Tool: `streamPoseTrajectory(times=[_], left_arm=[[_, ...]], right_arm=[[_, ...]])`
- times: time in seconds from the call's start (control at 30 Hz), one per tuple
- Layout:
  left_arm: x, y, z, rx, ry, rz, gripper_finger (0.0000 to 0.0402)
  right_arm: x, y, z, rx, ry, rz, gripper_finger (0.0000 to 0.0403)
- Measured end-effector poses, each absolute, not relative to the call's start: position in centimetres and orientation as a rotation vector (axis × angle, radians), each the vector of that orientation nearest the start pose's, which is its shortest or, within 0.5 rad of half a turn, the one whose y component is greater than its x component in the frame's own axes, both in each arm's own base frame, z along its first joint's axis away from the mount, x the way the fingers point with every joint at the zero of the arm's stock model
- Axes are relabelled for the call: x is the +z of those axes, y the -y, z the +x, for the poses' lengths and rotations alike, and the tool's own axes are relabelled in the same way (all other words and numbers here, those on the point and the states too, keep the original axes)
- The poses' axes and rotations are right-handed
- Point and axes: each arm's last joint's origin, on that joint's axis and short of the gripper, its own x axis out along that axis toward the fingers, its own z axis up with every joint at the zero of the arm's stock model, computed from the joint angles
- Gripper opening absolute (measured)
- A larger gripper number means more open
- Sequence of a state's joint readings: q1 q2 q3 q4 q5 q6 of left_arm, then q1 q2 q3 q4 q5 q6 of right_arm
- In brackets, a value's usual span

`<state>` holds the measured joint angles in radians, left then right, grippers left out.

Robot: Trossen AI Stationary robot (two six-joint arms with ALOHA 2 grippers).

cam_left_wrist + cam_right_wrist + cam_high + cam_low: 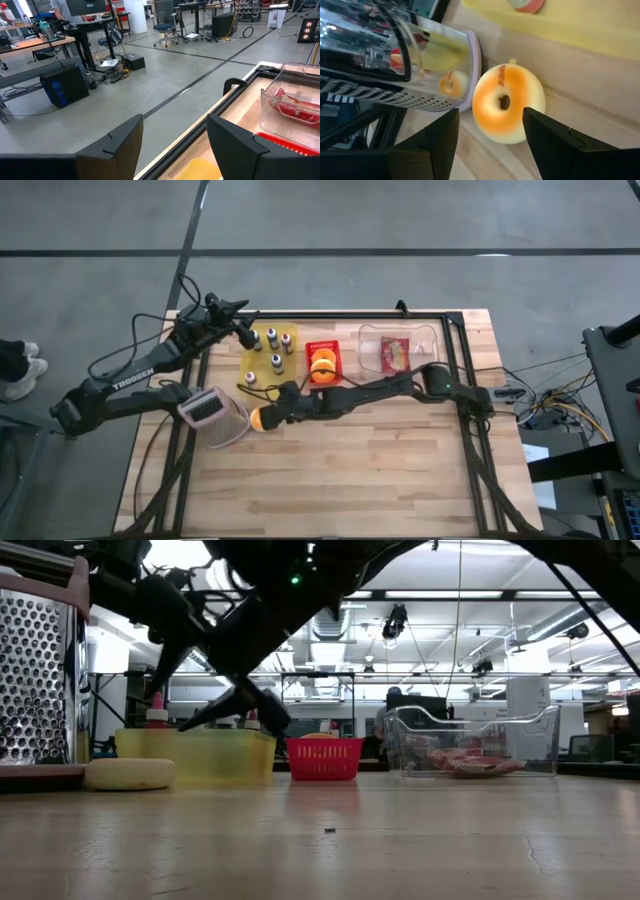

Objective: Pick & Place Food Item
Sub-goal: Put the orange donut into the red bin

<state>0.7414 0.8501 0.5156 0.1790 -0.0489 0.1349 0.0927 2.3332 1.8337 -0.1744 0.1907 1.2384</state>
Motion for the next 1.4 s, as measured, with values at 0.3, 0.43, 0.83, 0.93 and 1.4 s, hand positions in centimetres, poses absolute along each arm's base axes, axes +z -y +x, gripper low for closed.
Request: streamPoseTrajectory(times=[0.3,0.43,0.83,0.93,1.4], left_arm=[[26.3,-13.1,14.1,0.773,-0.204,0.073,0.0223],[26.3,-13.1,14.1,0.773,-0.206,0.072,0.0223],[26.2,-13.1,14.2,0.773,-0.207,0.071,0.0223],[26.2,-13.1,14.2,0.773,-0.207,0.071,0.0223],[26.2,-13.1,14.2,0.772,-0.208,0.071,0.0223]], right_arm=[[16.2,-4.7,53.0,-0.556,-0.582,1.139,0.0215],[15.8,-4.9,52.8,-0.568,-0.588,1.152,0.0215],[14.4,-4.8,52.5,-0.597,-0.575,1.157,0.0215],[14.4,-4.8,52.6,-0.586,-0.566,1.142,0.0215],[12.1,-5.0,53.2,-0.578,-0.536,1.139,0.0215]])
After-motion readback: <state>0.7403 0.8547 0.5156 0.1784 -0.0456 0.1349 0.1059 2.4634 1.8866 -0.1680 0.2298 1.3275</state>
